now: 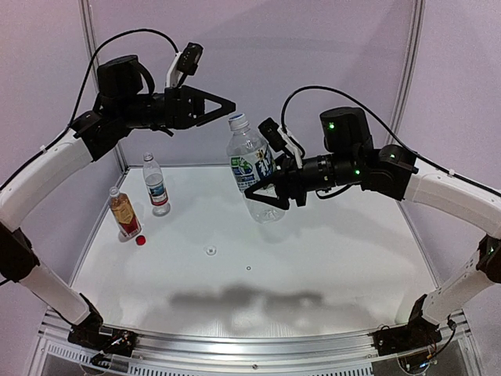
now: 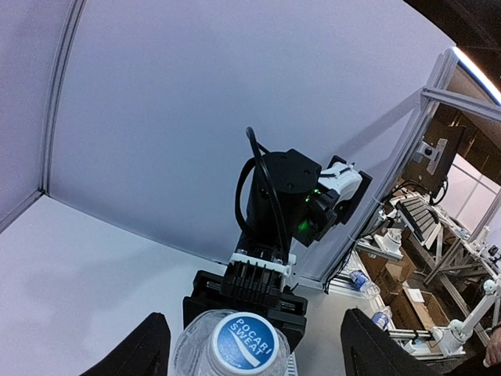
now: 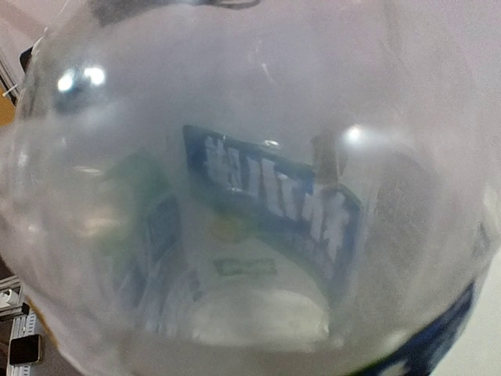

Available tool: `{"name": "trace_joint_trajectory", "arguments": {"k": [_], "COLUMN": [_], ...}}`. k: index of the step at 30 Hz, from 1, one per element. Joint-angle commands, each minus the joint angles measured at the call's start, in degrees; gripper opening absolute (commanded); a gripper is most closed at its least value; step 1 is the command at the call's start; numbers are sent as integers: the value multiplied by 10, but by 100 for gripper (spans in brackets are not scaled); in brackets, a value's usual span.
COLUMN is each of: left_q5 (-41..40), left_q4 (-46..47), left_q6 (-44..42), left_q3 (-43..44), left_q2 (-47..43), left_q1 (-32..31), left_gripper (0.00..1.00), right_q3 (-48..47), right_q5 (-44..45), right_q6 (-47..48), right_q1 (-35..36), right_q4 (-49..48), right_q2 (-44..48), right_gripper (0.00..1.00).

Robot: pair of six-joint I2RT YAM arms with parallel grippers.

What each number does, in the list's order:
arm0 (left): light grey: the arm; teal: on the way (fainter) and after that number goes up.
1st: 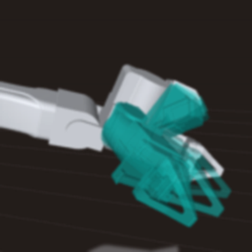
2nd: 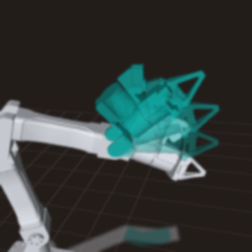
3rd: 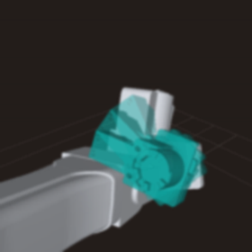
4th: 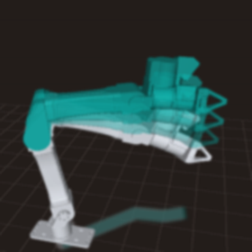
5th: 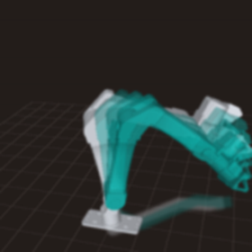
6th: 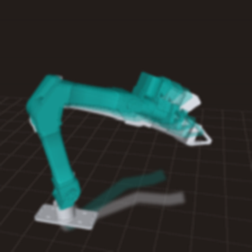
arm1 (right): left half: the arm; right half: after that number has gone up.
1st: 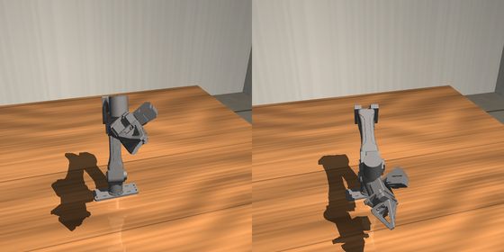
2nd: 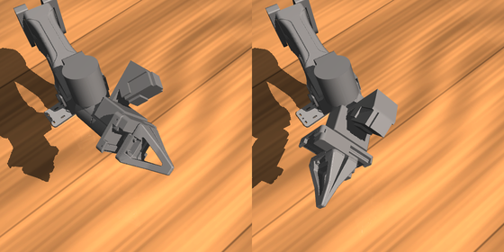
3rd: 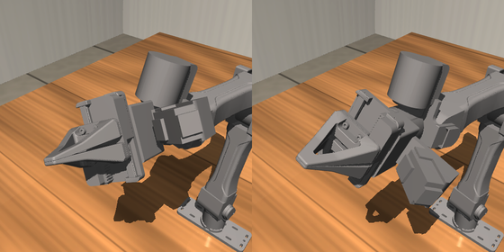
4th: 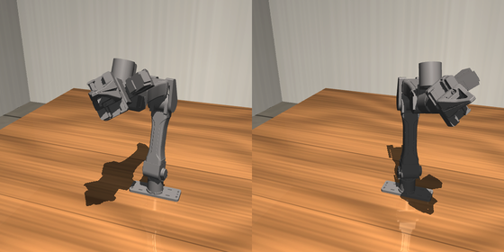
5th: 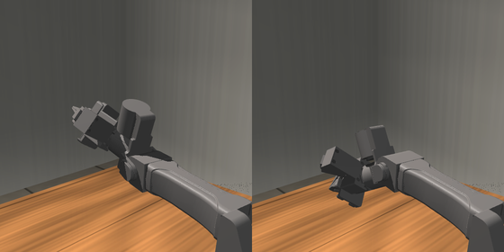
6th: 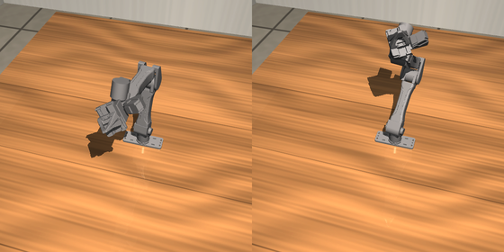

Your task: Unscrew the bottle caps

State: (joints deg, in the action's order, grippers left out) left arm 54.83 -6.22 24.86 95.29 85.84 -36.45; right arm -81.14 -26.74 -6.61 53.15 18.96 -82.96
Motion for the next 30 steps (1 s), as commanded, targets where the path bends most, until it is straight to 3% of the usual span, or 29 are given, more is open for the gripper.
{"name": "trace_joint_trajectory", "arguments": {"k": [1,17,25,29,30], "left_q5": [-2,-38,-43,-50,-55], "left_q4": [-29,-61,-70,-75,-75], "left_q6": [-38,-76,-87,-92,-93], "left_q3": [13,9,0,1,0], "left_q2": [3,9,6,7,7], "left_q1": [-11,-20,-24,-24,-23], "left_gripper": [73,61,63,57,52], "right_q3": [-11,-32,-37,-45,-47], "right_q5": [-6,-23,-33,-38,-39], "right_q6": [-4,-2,-6,-4,-4], "right_q1": [6,6,6,6,6], "right_q4": [5,18,16,22,23], "right_q2": [2,-22,-31,-38,-39], "right_gripper": [60,60,60,60,60]}}
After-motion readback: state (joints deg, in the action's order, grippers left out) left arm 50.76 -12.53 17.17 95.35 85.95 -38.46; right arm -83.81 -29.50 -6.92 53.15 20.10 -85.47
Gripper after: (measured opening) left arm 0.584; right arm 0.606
